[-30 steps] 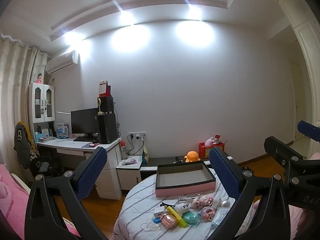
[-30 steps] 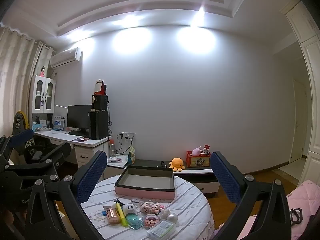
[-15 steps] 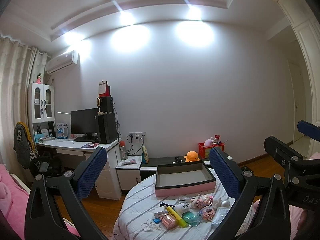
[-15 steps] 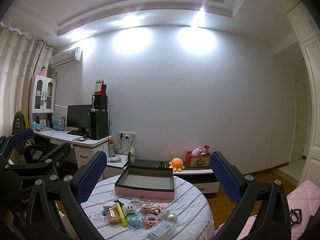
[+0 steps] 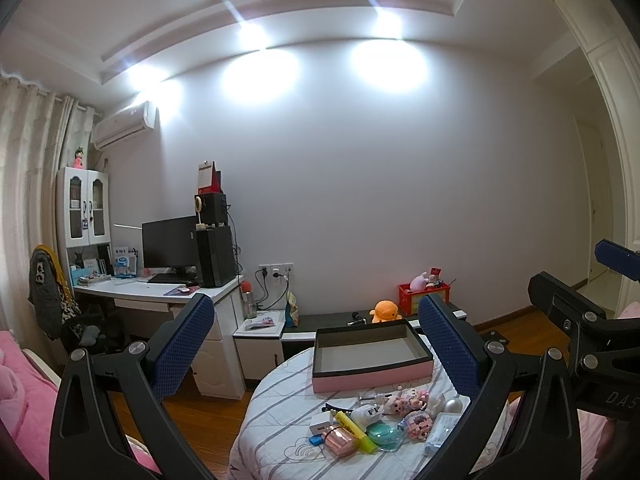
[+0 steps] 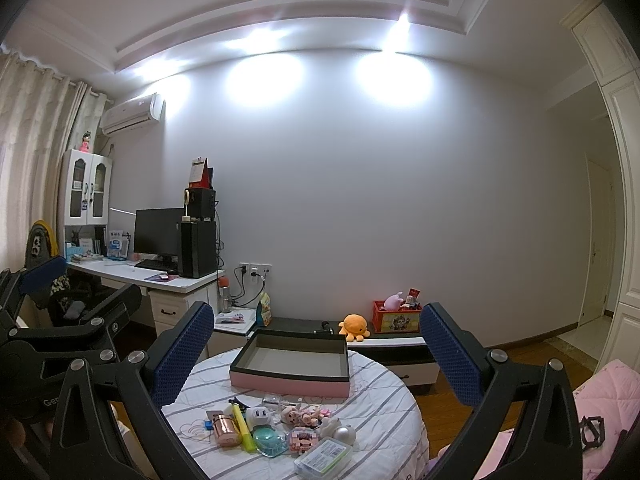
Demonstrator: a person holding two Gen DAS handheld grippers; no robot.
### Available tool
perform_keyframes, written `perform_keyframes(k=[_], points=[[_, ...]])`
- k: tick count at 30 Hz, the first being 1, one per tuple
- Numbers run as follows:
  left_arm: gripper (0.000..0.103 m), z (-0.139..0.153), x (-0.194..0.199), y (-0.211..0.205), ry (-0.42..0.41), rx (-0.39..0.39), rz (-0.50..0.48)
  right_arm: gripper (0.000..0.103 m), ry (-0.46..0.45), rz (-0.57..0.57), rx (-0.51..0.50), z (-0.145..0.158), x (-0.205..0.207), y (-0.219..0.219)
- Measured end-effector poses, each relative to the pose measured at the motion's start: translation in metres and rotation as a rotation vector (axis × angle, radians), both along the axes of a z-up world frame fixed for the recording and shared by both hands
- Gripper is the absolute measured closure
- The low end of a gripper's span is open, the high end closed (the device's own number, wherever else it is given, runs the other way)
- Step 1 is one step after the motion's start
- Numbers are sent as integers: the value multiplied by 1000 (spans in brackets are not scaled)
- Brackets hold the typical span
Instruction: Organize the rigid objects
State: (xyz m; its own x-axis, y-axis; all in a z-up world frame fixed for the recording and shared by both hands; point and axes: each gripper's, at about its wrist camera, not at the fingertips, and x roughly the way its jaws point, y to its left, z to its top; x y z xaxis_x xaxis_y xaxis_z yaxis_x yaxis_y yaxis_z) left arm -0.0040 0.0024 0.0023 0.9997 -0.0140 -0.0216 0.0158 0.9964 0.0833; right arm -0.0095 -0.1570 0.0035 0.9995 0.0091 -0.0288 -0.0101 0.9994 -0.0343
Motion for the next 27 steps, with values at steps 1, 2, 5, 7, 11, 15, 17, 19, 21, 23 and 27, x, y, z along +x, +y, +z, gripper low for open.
perform_keyframes(k=[1,2,5,7,11,15,17,19,21,23,27], points=[[0,1,-1,1,0,-2,-1,0,-1,0,0,1,0,0],[0,0,0,0,1,0,1,0,0,1,0,1,0,0],[0,-1,-2,2,-1,3,4,0,1,0,0,2,-1,1],[0,-1,-3,3,-3,5,5,0,2,1,1,3,-2,0],[0,-1,-3,3,-3,5,5,0,2,0,0,3,-2,0],[0,-1,-3,3,-2,5,5,0,2,2,0,5,-2,3],[0,0,-4,4,-1,7,5,0,4,4,-1,3,-2,4],[0,-1,-4,4,-3,3,4,0,2,4,-3,-1,2,2],[0,2,-4,4,-3,0,2,0,0,4,-5,-1,2,3],[0,2,-5,5,-4,0,2,0,2,4,-6,-1,2,3],[0,2,-4,4,-7,-1,3,0,-1,5,-7,0,2,2]])
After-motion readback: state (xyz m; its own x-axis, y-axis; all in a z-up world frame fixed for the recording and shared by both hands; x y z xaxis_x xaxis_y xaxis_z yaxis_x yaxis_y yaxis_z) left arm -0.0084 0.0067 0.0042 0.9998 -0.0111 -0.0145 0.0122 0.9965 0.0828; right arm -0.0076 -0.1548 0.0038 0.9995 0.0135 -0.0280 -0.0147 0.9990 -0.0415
